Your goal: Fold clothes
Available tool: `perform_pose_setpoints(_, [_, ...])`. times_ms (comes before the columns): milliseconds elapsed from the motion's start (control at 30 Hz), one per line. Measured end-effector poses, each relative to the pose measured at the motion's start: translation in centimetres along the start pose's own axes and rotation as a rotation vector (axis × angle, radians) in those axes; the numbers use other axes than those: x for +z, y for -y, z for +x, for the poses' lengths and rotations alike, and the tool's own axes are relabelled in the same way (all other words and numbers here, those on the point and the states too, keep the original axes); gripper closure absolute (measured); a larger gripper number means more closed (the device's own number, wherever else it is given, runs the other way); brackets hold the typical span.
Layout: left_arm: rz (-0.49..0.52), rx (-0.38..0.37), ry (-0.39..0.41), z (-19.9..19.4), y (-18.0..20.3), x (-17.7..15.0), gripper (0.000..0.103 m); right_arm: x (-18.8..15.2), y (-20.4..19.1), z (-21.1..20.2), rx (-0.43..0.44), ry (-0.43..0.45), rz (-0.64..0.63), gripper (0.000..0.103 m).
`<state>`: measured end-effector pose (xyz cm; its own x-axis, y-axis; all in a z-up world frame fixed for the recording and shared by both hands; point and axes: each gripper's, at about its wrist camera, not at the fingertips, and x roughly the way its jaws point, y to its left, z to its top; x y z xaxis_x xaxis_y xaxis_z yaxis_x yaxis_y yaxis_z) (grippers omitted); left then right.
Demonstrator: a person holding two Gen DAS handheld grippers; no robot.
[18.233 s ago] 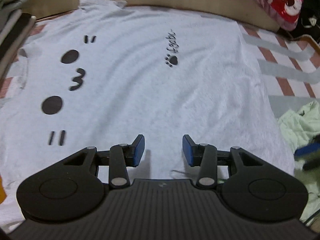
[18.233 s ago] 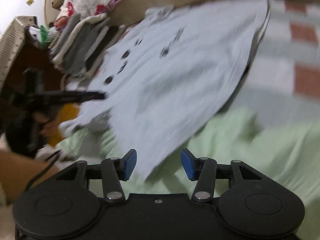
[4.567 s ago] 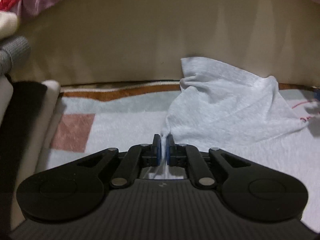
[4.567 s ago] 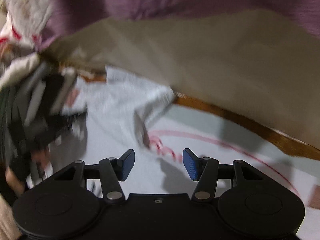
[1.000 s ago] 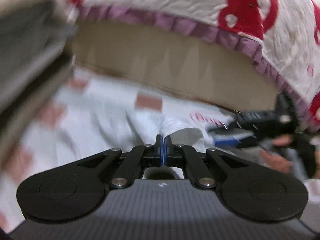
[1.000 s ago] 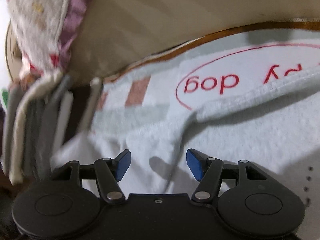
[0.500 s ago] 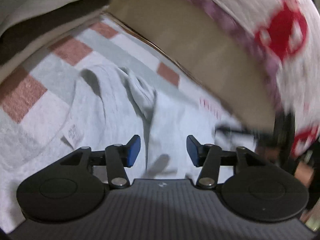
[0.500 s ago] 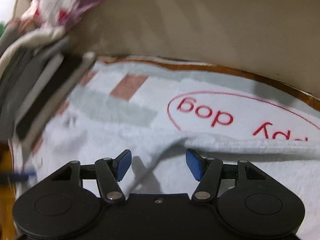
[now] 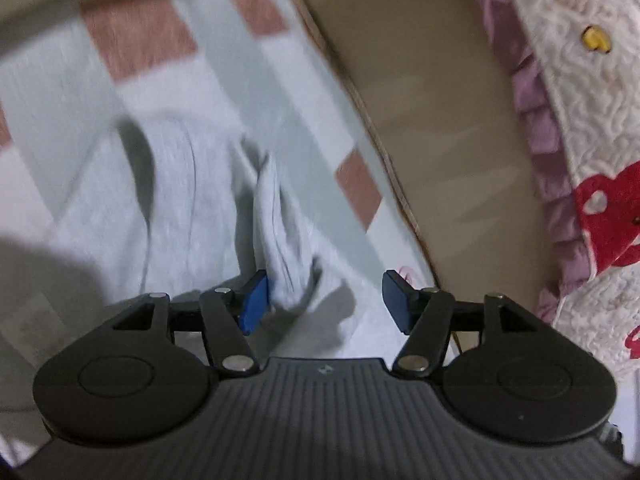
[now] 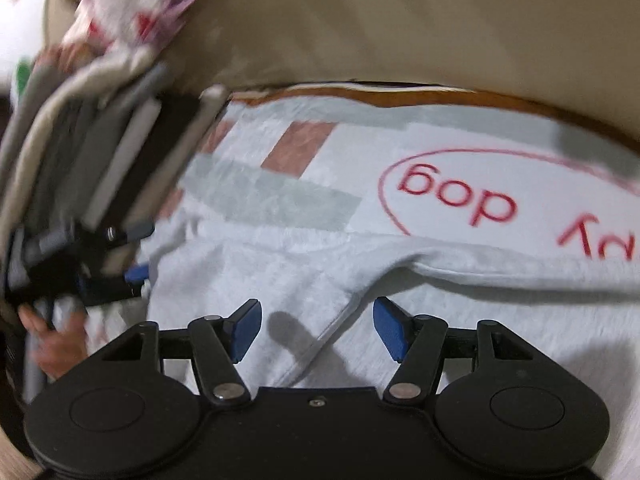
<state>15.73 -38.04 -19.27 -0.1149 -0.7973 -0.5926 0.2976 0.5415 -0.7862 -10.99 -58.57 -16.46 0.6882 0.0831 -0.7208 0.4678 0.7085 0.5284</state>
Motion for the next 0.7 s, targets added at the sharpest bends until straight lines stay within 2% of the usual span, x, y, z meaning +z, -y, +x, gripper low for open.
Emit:
perform_pose_setpoints(33, [-0.012,0.011,-0.030,0.6,-0.1,0.0,0.042,0.1,-0.2,0.1,0.006,-0.010,-0.006,0.034])
perform_pose_setpoints(133, [0.016,0.024,-0.016,1.2,0.6,0.4,0.046,0.5,0.2,0.5,0.058,-0.041,0.035,0.032])
perform_pose_setpoints(167, [0.057,0.046,0.000,1.3,1.1,0.6,0.079,0.7,0.6,0.6,0.085,-0.055,0.057,0.031])
perform_pose_setpoints(200, [0.131,0.078,0.025,1.4,1.7,0.9,0.090,0.8,0.8,0.8,0.123,-0.081,0.071,0.031])
perform_pose_setpoints(233, [0.196,0.094,0.061,1.4,2.4,0.9,0.090,0.9,1.1,0.9,0.153,-0.100,0.083,0.031])
perform_pose_setpoints(267, [0.223,0.077,0.081,1.4,2.7,1.0,0.090,0.9,1.1,1.0,0.154,-0.095,0.092,0.032])
perform_pose_setpoints(367, [0.236,-0.003,0.144,1.4,3.1,2.0,0.090,0.9,1.4,1.0,0.159,-0.079,0.118,0.032])
perform_pose_setpoints(500, [0.283,-0.014,0.186,2.3,3.8,4.1,0.090,1.1,1.8,1.3,0.165,-0.050,0.174,0.032])
perform_pose_setpoints(567, [0.318,0.009,0.180,3.0,3.5,4.6,0.091,1.0,2.1,1.4,0.174,-0.021,0.223,0.032])
perform_pose_setpoints(700, [0.386,0.070,0.163,4.6,3.3,5.1,0.091,0.7,2.4,1.5,0.173,0.041,0.238,0.034])
